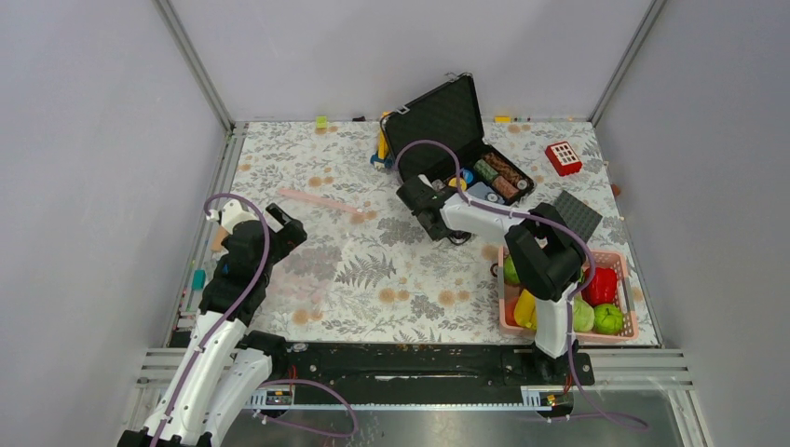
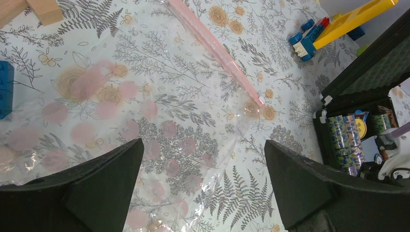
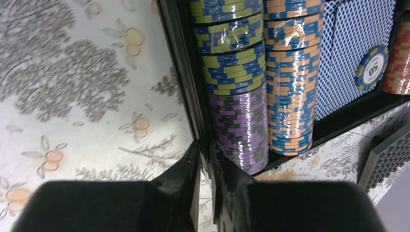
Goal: Place the food in the zip-top bag and seal the zipper
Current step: Move the distractor to the center of the board.
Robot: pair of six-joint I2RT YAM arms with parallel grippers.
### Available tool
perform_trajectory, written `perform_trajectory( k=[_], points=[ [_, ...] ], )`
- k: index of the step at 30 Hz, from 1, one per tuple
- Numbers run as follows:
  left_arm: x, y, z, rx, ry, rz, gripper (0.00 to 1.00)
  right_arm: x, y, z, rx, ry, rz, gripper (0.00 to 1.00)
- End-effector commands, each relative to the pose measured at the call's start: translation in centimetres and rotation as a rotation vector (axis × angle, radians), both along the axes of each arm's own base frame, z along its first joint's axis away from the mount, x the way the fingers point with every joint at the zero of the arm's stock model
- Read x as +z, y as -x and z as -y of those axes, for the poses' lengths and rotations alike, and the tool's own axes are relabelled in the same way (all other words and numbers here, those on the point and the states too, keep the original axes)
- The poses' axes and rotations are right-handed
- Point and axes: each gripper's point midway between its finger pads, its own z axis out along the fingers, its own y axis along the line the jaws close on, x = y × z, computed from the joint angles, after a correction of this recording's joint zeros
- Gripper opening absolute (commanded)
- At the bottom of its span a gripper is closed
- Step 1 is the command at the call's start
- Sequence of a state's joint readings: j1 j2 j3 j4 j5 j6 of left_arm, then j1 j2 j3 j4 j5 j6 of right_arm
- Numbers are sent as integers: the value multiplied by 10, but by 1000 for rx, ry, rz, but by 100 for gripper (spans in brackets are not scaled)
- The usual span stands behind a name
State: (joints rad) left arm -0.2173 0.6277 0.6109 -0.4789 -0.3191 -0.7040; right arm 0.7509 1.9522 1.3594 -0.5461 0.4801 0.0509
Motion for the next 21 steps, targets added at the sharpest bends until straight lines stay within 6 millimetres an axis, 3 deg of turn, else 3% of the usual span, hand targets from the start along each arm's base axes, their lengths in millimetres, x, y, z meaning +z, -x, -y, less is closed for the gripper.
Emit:
perform_trajectory(
  k=[1,7,13,21],
  points=[
    [7,-2,-4,17,-15,30,99,57,-66,33,-166,14,236,3],
    [7,-2,-4,17,-15,28,99,57,-94,52,-305,-17,259,2],
    [6,-2,-4,18,-13,26,99,57,-119,49,-390,-29,279,2],
    [5,-2,-4,16,-15,23,99,53,-138,37,-487,-101,292,4]
  ],
)
